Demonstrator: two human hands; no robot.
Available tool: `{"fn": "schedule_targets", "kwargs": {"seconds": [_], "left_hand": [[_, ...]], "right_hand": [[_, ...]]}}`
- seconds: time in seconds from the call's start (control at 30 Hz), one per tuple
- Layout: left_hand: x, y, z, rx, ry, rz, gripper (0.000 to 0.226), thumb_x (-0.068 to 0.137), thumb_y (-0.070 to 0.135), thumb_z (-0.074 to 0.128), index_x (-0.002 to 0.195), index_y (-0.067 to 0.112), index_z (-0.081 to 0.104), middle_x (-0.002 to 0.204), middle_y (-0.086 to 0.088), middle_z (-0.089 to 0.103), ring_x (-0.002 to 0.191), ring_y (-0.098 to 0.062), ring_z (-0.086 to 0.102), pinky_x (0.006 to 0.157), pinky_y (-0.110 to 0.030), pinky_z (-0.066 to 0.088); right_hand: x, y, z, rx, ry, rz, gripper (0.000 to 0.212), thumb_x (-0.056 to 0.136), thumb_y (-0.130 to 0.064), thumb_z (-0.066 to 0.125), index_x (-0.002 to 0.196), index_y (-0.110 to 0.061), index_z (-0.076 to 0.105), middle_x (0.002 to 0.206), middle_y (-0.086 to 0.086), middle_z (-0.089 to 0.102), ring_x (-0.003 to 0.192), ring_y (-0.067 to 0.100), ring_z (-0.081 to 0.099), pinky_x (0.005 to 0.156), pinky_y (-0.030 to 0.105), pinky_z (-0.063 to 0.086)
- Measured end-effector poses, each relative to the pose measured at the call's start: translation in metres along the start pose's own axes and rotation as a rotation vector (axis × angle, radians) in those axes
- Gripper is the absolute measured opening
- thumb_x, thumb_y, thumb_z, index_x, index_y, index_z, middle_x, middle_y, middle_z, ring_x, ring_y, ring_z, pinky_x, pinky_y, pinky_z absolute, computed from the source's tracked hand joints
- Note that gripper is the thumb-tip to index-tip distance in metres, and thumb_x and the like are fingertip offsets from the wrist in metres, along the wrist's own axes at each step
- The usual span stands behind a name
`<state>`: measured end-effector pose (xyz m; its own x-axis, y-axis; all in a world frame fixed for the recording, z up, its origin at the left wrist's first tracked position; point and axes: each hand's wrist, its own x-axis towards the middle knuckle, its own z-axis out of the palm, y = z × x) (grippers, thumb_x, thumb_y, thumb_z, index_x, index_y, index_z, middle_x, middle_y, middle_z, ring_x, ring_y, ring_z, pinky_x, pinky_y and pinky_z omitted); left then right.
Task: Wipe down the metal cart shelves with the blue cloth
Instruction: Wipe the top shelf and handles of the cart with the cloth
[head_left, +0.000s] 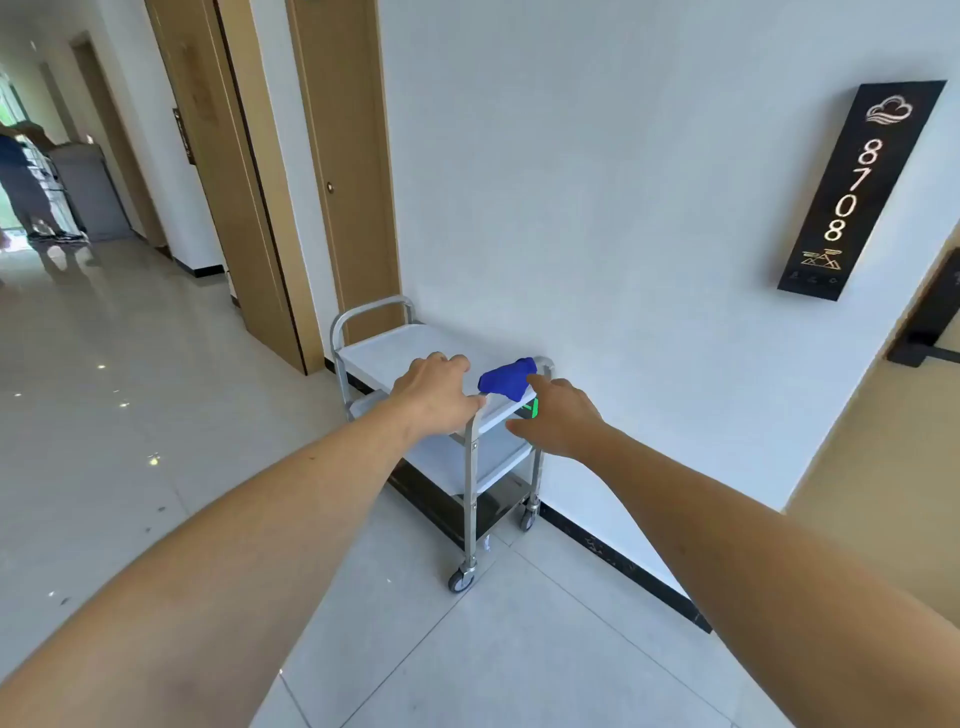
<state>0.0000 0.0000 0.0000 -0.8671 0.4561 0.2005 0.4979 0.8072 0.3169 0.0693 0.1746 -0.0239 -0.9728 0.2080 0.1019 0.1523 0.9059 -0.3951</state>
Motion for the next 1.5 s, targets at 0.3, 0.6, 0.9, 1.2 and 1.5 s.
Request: {"fn": "schedule_targets", "kwargs": {"seconds": [0.3, 0.6, 0.9, 1.2, 1.5], "left_hand": [[0.091, -0.038, 0.028, 0.009, -0.068, 0.0, 0.058, 0.09, 0.045, 0.062, 0.139, 0.02, 0.044, 0.136, -0.007, 0.048, 0.121, -0.026, 0.048, 0.093, -0.039, 0.048], [0.221, -0.124, 0.054, -0.015, -0.177, 0.072, 0.059, 0.092, 0.044, 0.057, 0.143, 0.017, 0.042, 0.14, -0.008, 0.045, 0.126, -0.029, 0.045, 0.099, -0.044, 0.046], [0.336, -0.188, 0.069, -0.007, -0.28, 0.159, 0.06, 0.092, 0.045, 0.056, 0.143, 0.019, 0.04, 0.143, -0.008, 0.042, 0.129, -0.029, 0.042, 0.101, -0.044, 0.045], [0.414, -0.211, 0.119, 0.011, -0.392, 0.201, 0.06, 0.092, 0.045, 0.055, 0.143, 0.018, 0.04, 0.142, -0.008, 0.042, 0.127, -0.029, 0.042, 0.1, -0.044, 0.045], [0.501, -0.204, 0.199, 0.078, -0.512, 0.256, 0.061, 0.092, 0.046, 0.056, 0.144, 0.018, 0.039, 0.145, -0.009, 0.04, 0.13, -0.028, 0.04, 0.101, -0.045, 0.044]], "right_hand": [[0.094, 0.011, 0.041, -0.001, -0.052, 0.062, 0.058, 0.09, -0.041, 0.063, 0.139, -0.017, 0.041, 0.124, 0.013, 0.052, 0.115, 0.032, 0.05, 0.091, 0.039, 0.047], [0.222, -0.007, 0.099, -0.007, -0.069, 0.212, 0.055, 0.091, -0.044, 0.062, 0.131, -0.012, 0.043, 0.118, 0.014, 0.051, 0.106, 0.033, 0.054, 0.082, 0.039, 0.046], [0.327, -0.019, 0.131, 0.001, -0.085, 0.383, 0.046, 0.086, -0.043, 0.062, 0.117, -0.016, 0.042, 0.108, 0.009, 0.046, 0.095, 0.029, 0.05, 0.072, 0.037, 0.043], [0.399, 0.01, 0.169, -0.009, -0.133, 0.526, 0.046, 0.088, -0.038, 0.057, 0.124, -0.012, 0.044, 0.118, 0.016, 0.05, 0.106, 0.035, 0.052, 0.088, 0.043, 0.051], [0.483, 0.076, 0.215, 0.077, -0.079, 0.703, 0.055, 0.093, -0.047, 0.058, 0.134, -0.016, 0.038, 0.139, 0.019, 0.033, 0.116, 0.037, 0.046, 0.086, 0.044, 0.051]]}}
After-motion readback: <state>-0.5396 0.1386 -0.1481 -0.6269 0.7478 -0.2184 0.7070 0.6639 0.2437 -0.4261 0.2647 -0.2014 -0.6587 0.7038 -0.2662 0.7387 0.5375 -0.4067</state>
